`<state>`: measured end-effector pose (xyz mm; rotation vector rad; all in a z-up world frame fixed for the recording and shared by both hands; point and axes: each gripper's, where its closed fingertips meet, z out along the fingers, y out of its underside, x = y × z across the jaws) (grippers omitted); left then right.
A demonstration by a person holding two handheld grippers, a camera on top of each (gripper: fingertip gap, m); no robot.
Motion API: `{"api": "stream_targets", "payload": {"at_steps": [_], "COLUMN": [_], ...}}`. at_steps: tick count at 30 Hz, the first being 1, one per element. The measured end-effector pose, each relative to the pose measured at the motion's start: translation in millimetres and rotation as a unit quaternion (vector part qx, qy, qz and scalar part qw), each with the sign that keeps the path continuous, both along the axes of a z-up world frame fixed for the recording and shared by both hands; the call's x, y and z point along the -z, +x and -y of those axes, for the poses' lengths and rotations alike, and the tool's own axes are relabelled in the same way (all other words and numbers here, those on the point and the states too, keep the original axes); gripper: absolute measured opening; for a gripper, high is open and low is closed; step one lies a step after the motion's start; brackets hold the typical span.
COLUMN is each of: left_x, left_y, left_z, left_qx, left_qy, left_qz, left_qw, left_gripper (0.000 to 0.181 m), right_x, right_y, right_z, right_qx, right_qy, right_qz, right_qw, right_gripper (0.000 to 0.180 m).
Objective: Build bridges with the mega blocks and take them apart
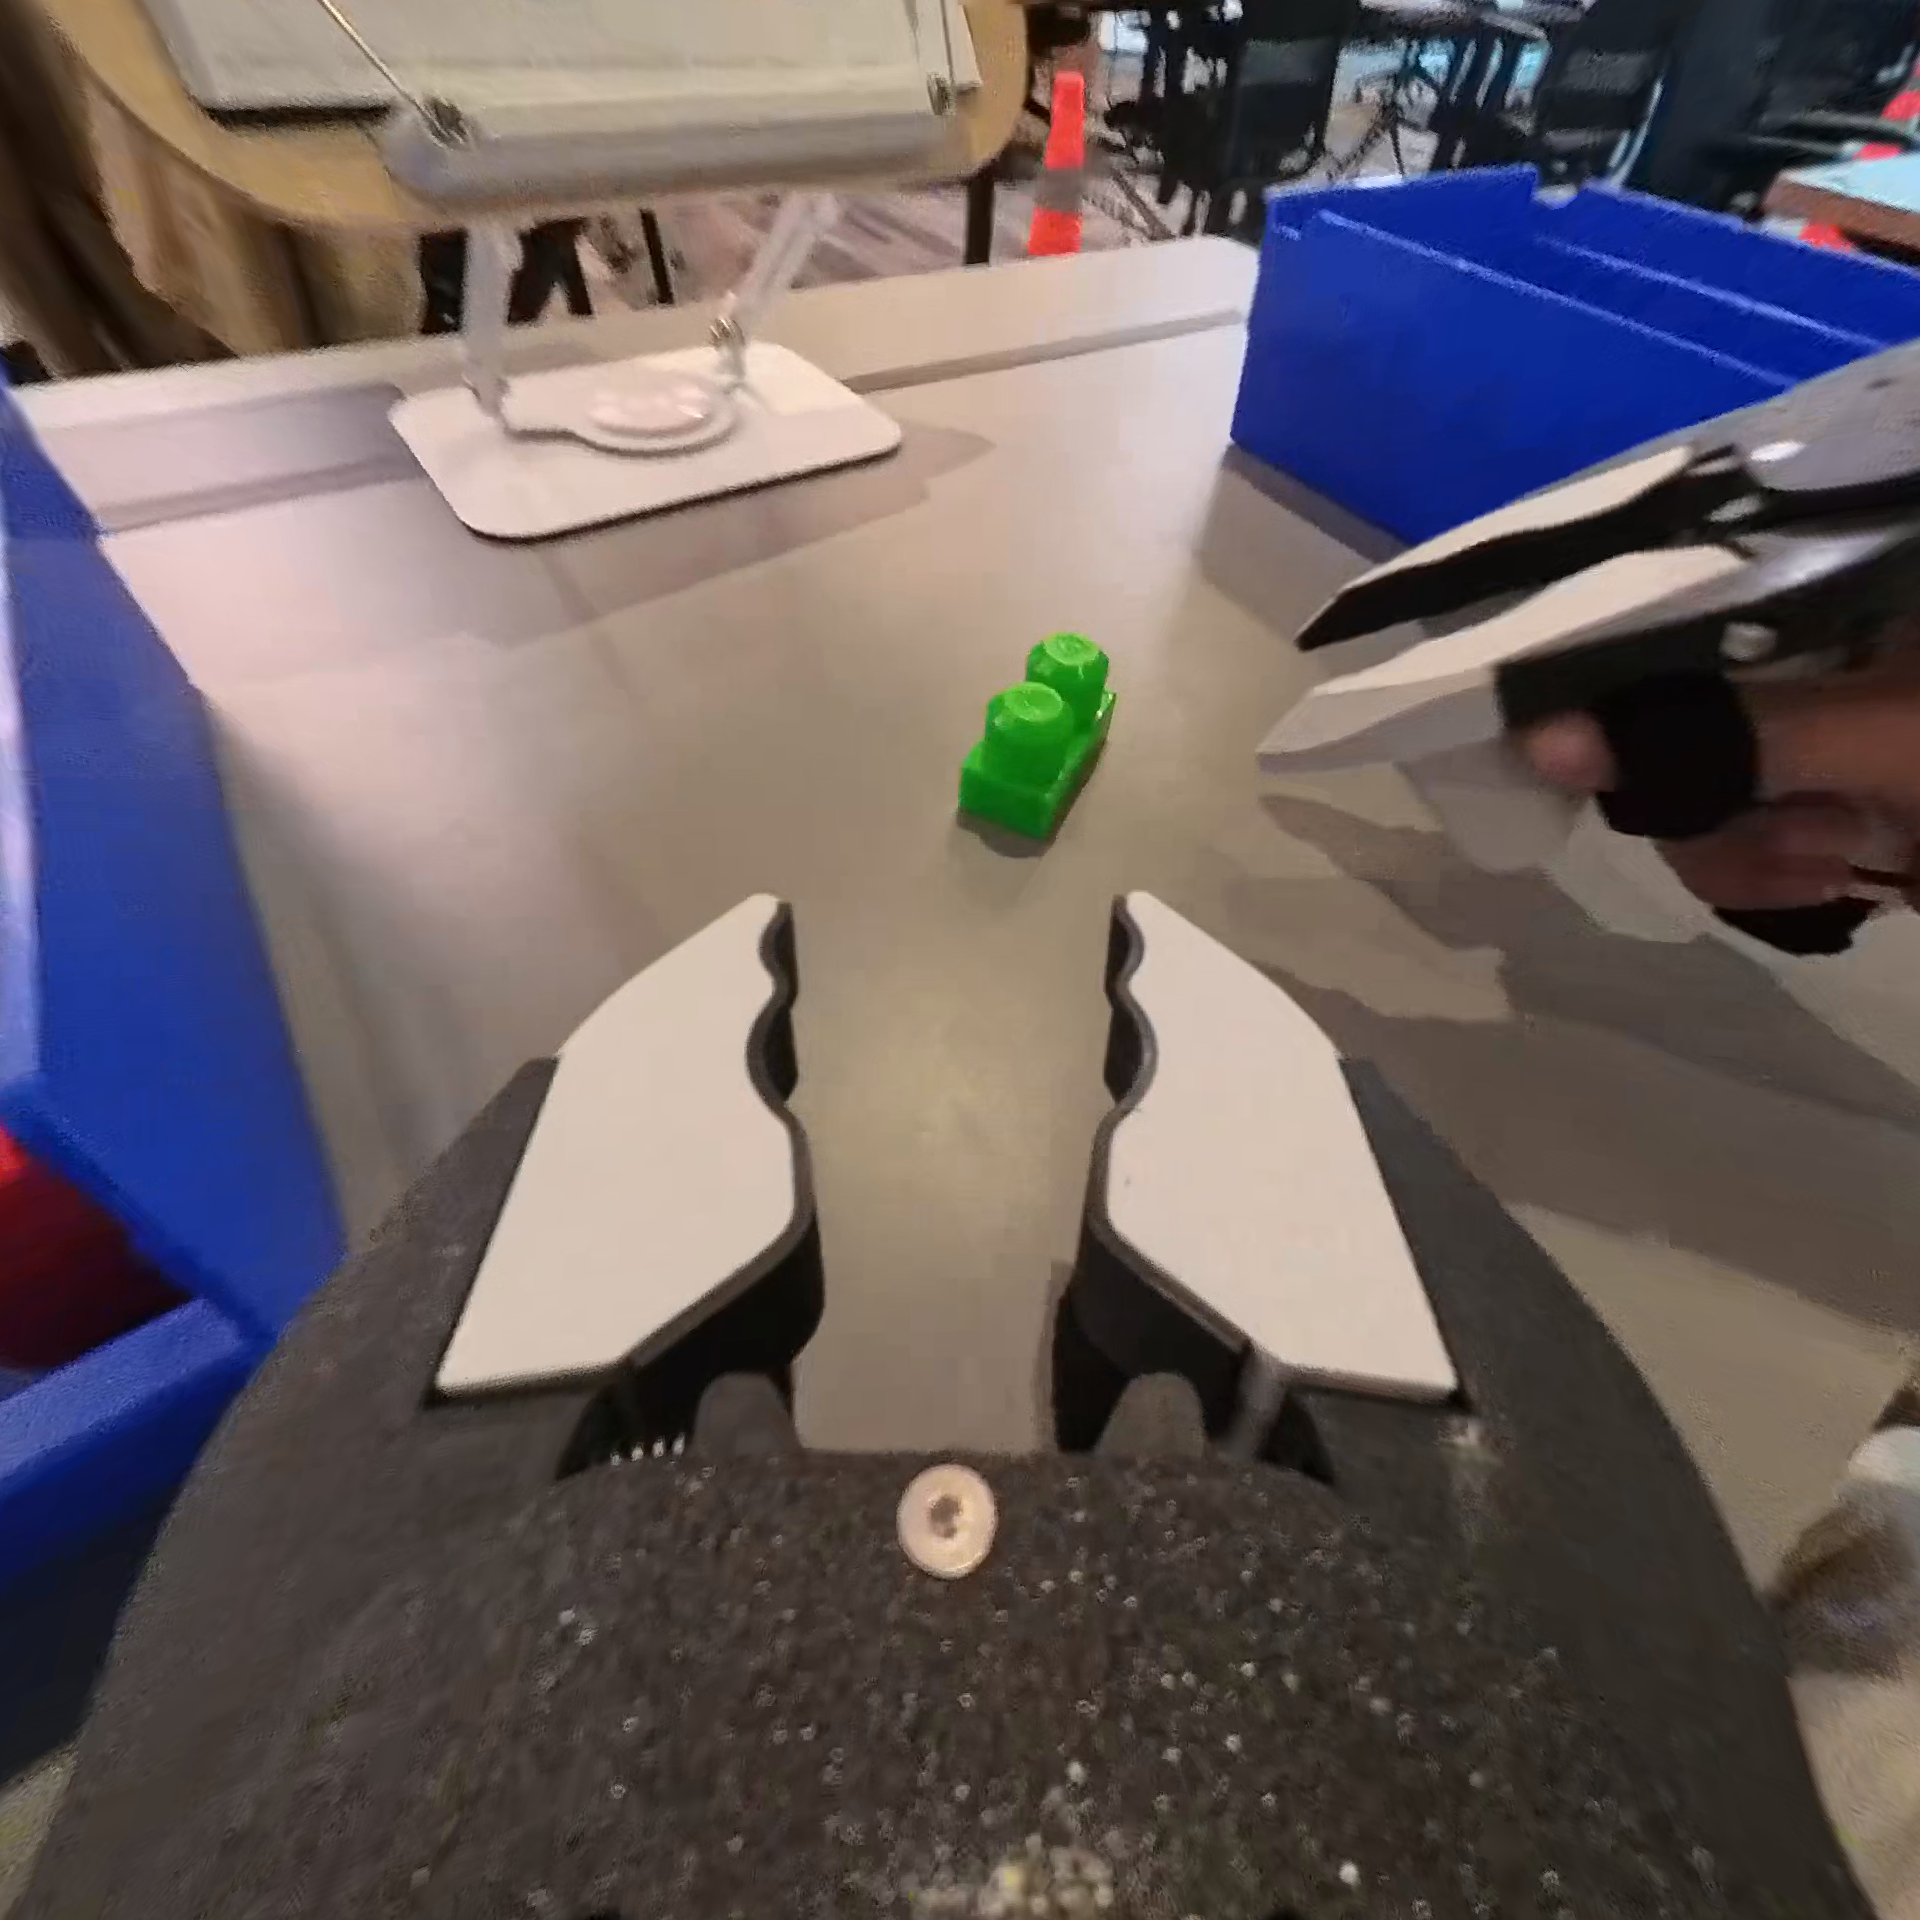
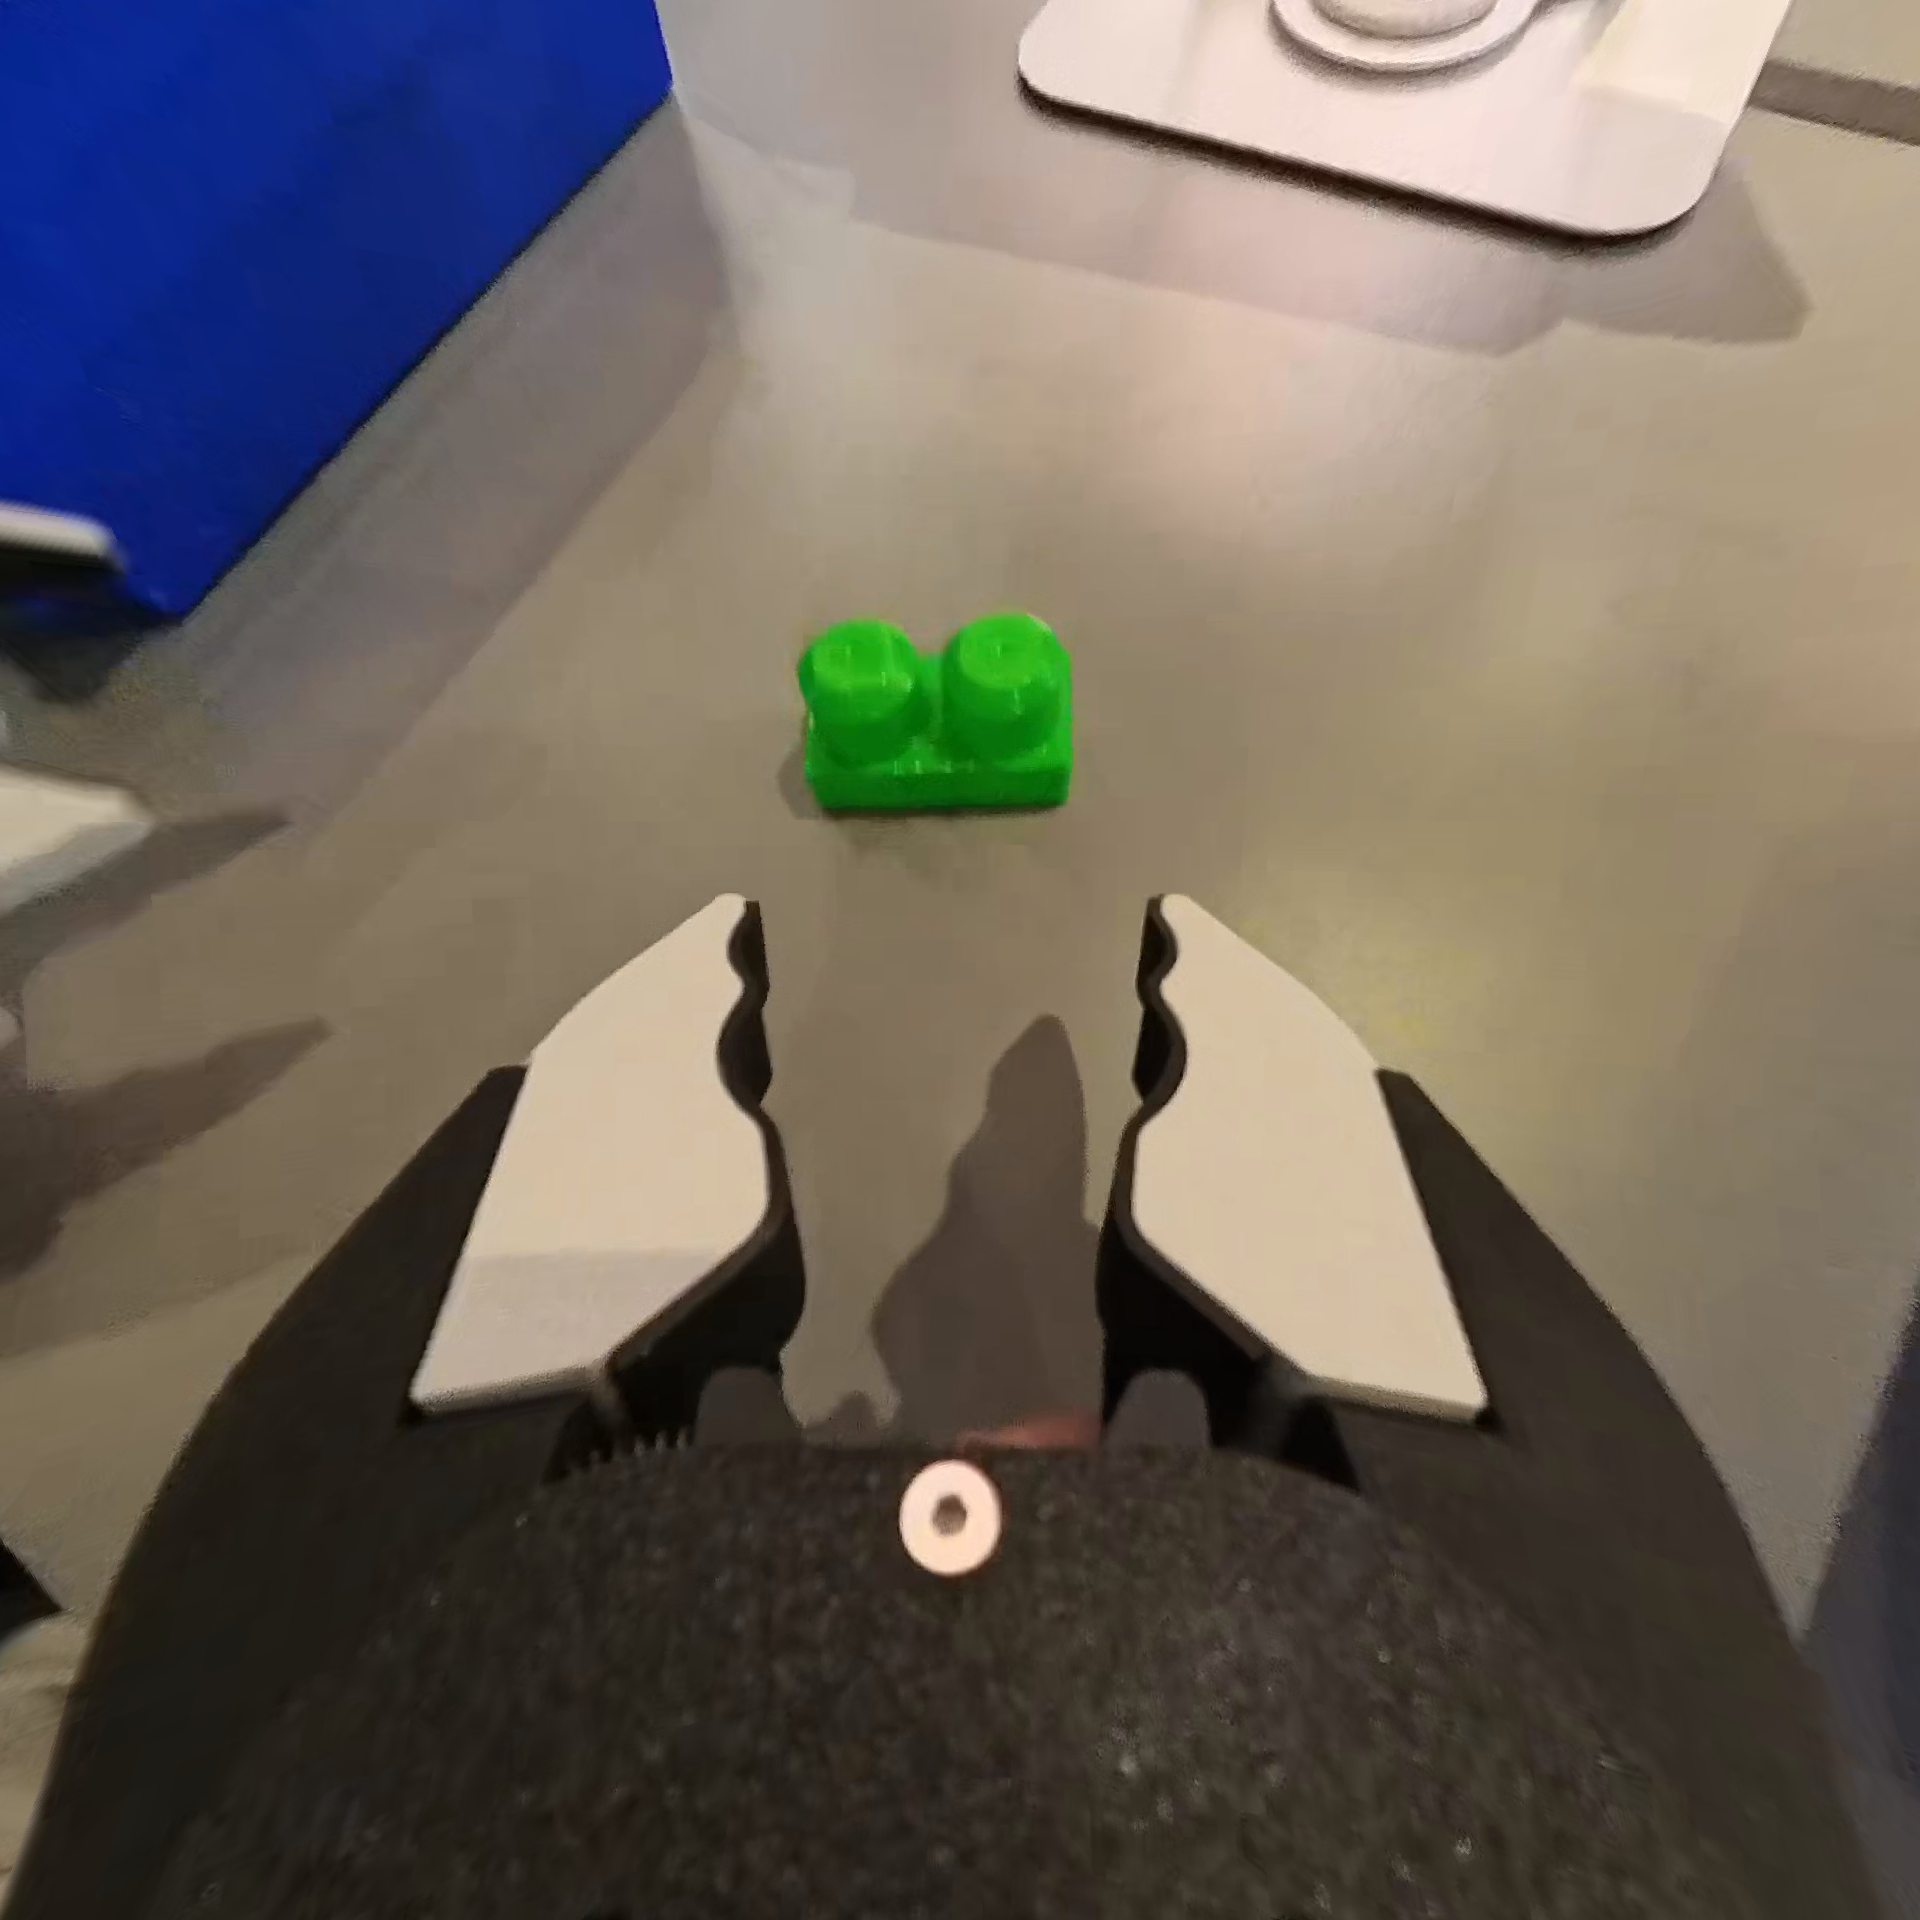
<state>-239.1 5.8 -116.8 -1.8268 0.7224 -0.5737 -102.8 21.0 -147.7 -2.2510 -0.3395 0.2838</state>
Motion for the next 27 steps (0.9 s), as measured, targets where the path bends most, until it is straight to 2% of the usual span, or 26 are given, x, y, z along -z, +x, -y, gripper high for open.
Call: {"api": "stream_targets", "payload": {"at_steps": [2, 5, 15, 16, 17, 20, 23, 27], "left_x": [-7, -16, -33, -34, -35, -36, -33, -24], "left_y": [-1, -2, -1, -1, -2, -1, 0, 0], "left_z": [3, 6, 14, 15, 15, 18, 17, 12], "left_qx": [-0.003, 0.002, 0.028, 0.029, 0.029, 0.031, 0.034, 0.037], "left_qy": [0.014, 0.023, 0.029, 0.033, 0.037, 0.045, 0.047, 0.032], "left_qz": [0.009, 0.01, 0.027, 0.024, 0.022, 0.016, 0.009, 0.01], "left_qw": [1.0, 1.0, 0.999, 0.999, 0.999, 0.998, 0.998, 0.999], "left_gripper": [0.057, 0.055, 0.055, 0.055, 0.055, 0.054, 0.052, 0.053], "right_x": [-4, 2, 47, 51, 51, 50, 34, -38], "right_y": [-6, -9, -23, -26, -27, -26, -26, -29], "right_z": [-21, -42, -59, -61, -63, -62, -60, -43], "right_qx": [0.01, 0.02, 0.037, 0.038, 0.043, 0.03, 0.013, -0.041], "right_qy": [-0.016, -0.065, -0.178, -0.18, -0.179, -0.179, -0.154, -0.026], "right_qz": [0.0, 0.03, 0.12, 0.108, 0.097, 0.102, 0.082, 0.103], "right_qw": [1.0, 0.997, 0.976, 0.977, 0.978, 0.978, 0.985, 0.994], "right_gripper": [0.067, 0.073, 0.086, 0.084, 0.074, 0.074, 0.074, 0.074]}}
